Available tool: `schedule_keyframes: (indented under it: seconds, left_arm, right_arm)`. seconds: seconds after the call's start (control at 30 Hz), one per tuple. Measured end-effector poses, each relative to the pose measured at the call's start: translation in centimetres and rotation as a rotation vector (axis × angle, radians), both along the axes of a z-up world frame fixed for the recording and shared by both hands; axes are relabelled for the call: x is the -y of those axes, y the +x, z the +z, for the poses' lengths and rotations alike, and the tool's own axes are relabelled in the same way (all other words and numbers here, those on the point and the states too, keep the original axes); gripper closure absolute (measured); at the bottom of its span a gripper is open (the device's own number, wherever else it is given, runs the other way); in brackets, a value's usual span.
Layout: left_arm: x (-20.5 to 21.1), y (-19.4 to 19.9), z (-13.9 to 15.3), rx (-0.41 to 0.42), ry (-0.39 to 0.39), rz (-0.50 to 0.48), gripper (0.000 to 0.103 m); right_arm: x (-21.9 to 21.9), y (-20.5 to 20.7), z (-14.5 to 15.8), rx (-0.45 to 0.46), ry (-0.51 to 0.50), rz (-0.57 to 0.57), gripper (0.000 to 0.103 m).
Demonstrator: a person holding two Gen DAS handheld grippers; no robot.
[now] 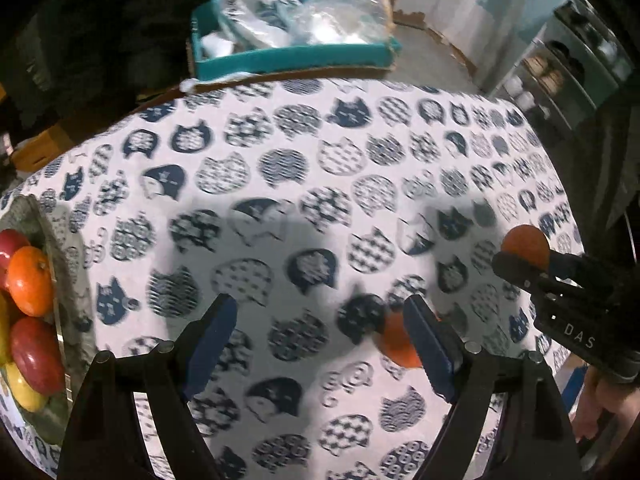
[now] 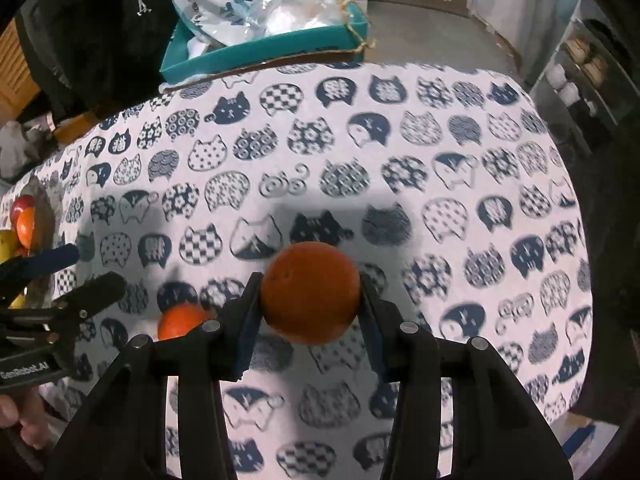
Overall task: Organize fruits
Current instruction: 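Grasp a small tangerine with the right gripper while the left gripper approaches another, then grasp the second tangerine with the left gripper while the right gripper lifts its tangerine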
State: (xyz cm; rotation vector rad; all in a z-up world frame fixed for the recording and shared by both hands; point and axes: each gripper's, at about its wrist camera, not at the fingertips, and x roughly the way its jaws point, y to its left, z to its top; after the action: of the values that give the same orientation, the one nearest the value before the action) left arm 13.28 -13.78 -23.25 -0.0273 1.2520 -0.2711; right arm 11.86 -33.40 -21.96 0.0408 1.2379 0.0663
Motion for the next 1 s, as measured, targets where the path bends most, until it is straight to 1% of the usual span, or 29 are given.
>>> schedule_keyframes:
  seconds: [0.33,0.6,0.67,0.73,0.77,0.8,0.83,0.87,0.9,1.0]
  left_arm:
    - [4.2,-1.6,-2.2,-0.054,-0.004,-0.088,0.017]
    - [5.9,-1.9,-3.4,-0.070,0.005,-0.115,0.017]
    - [6.0,-1.8,-3.6,-0.070,0.004,-0.116,0.019]
    - [6.2,-1.8,-3.8,-0.074,0.005,-0.122,0.032]
    - [6.3,-1.8,-3.9,-0.079,0.004,-0.128,0.035]
    - [6.4,-1.9,-4.1,-0.083,0.005,-0.133,0.044]
    - [6.5,-1.9,-4.3,-0.087,0.006,-0.135,0.050]
    - [6.5,-2.0,-4.3,-0.092,-0.010,-0.141,0.058]
    - [6.4,-2.0,-4.3,-0.090,-0.019,-0.141,0.058]
    - [6.4,-2.3,-3.9,-0.061,0.011,-0.140,0.059]
  right_arm:
    - [1.8,-2.4,-0.5,-0.013,0.005,-0.024,0.058]
    - [3.0,-2.6,-1.5,-0.031,0.020,-0.048,0.058]
    - [3.0,-2.6,-1.8,-0.035,0.023,-0.048,0.058]
    - [3.0,-2.6,-2.0,-0.037,0.025,-0.048,0.058]
    - [3.0,-2.6,-2.0,-0.038,0.026,-0.049,0.058]
    - [3.1,-2.6,-2.1,-0.039,0.028,-0.049,0.058]
    - [3.1,-2.5,-2.1,-0.040,0.030,-0.051,0.058]
    - [3.2,-2.5,-2.1,-0.040,0.031,-0.051,0.058]
    - [3.1,-2.5,-2.2,-0.040,0.031,-0.052,0.058]
    - [2.9,-2.3,-2.2,-0.035,0.035,-0.051,0.058]
